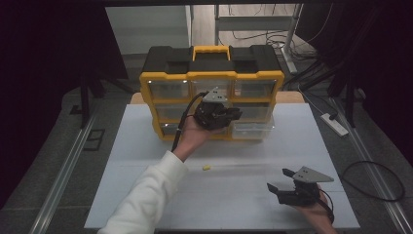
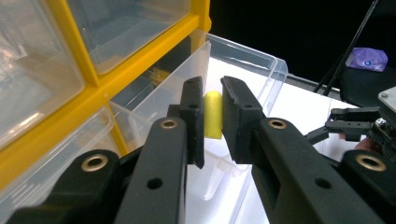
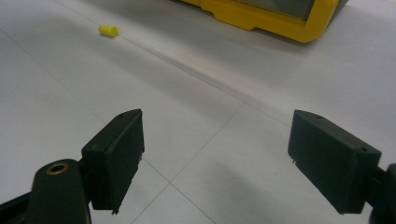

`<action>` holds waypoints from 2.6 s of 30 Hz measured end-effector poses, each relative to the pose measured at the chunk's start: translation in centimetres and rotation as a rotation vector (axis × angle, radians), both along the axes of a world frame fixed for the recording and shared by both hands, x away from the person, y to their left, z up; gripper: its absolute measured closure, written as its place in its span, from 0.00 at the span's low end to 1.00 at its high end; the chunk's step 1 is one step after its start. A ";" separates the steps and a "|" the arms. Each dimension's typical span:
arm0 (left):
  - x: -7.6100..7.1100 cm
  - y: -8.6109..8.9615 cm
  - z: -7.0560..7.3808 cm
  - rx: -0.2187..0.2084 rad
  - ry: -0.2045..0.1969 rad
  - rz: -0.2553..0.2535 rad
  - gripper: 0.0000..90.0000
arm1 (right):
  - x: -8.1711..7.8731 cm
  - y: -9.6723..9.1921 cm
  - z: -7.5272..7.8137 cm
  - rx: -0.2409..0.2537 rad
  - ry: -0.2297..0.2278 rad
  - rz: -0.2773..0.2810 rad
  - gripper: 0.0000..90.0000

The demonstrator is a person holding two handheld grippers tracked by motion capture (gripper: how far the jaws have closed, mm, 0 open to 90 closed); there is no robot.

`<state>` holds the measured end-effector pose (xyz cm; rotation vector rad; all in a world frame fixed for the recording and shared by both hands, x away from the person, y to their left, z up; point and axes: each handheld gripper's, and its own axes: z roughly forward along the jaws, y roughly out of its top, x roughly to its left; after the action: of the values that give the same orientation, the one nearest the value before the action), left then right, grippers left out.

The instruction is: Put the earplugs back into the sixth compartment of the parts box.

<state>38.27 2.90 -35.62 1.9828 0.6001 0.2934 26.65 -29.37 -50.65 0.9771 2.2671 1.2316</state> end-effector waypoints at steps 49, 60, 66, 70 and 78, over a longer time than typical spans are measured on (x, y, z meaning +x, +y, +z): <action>-2.9 4.3 -1.4 -0.030 0.002 0.058 0.24 | 0.0 0.1 -0.1 -0.007 -0.003 0.000 0.21; -3.7 5.6 -2.6 -0.011 0.018 0.058 0.24 | 0.0 0.1 -0.1 -0.011 -0.004 0.001 0.21; -4.1 6.2 -3.4 0.007 0.029 0.060 0.24 | 0.0 0.1 -0.1 -0.012 -0.003 0.002 0.21; -4.4 6.5 -4.1 0.028 0.036 0.063 0.23 | 0.0 0.1 -0.1 -0.013 -0.003 0.002 0.21; -5.1 6.9 -5.1 0.056 0.048 0.049 0.23 | 0.0 0.2 -0.1 -0.015 -0.006 0.004 0.21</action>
<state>33.20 9.77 -40.76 2.0362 0.6793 0.2961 26.66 -29.20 -50.73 0.9632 2.2711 1.2161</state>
